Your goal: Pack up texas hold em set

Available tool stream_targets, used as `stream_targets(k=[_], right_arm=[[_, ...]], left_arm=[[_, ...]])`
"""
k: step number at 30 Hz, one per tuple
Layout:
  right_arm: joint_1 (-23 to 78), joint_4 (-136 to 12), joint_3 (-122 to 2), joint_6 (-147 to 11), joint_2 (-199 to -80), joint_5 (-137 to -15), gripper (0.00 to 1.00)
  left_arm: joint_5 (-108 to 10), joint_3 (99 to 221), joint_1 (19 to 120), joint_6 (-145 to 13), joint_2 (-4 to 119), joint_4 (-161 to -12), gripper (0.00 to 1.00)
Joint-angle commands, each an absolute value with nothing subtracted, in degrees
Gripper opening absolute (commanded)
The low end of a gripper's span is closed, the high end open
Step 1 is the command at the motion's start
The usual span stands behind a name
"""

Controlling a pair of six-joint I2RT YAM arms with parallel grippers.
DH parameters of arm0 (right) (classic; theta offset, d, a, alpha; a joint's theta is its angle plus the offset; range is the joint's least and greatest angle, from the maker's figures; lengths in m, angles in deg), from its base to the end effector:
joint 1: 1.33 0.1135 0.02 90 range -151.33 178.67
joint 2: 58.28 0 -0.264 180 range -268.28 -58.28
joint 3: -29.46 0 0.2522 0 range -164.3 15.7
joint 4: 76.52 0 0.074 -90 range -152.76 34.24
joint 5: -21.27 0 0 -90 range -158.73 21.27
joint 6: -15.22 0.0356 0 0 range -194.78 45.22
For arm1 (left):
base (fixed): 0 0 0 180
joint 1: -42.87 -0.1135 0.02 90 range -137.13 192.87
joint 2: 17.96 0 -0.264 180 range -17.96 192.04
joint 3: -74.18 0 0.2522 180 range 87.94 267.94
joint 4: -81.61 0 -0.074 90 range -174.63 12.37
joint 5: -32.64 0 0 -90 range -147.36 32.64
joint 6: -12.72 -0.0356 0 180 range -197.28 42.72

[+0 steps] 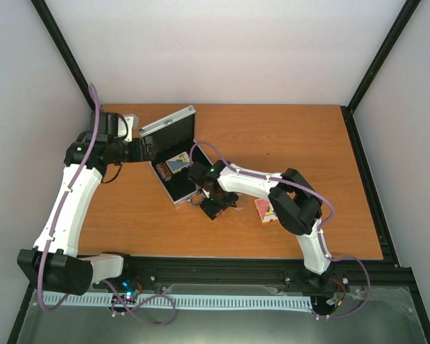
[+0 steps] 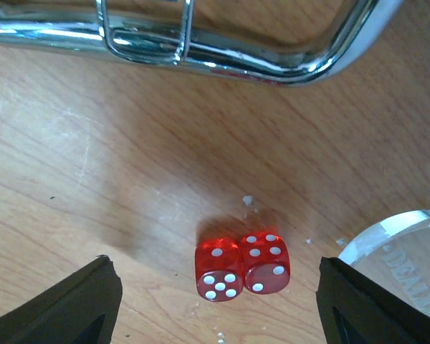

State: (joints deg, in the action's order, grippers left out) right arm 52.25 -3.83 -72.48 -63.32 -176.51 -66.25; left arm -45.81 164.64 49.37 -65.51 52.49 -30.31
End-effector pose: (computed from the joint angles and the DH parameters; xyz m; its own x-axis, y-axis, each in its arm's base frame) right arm 0.2321 0.3120 0.1658 -0.7414 -0.6705 -0.0260 -0.6695 0.7418 -0.0389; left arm 0.2390 -0.0344 0.3676 -0.7734 -0.1130 -0.6238 0.0879 0.9553 -0.2821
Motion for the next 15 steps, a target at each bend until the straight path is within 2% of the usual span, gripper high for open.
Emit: stream_targets(k=[1, 15], right_arm=[[51.42, -5.78, -70.77, -64.38, -177.04, -67.56, 0.75], [50.17, -8.30, -68.32, -66.04, -177.27, -67.32, 0.75]], left_arm=[[-46.58, 164.97, 49.46, -65.73, 51.56, -28.97, 1.00], [-46.45, 164.58, 49.46, -64.80, 51.99, -29.86, 1.00]])
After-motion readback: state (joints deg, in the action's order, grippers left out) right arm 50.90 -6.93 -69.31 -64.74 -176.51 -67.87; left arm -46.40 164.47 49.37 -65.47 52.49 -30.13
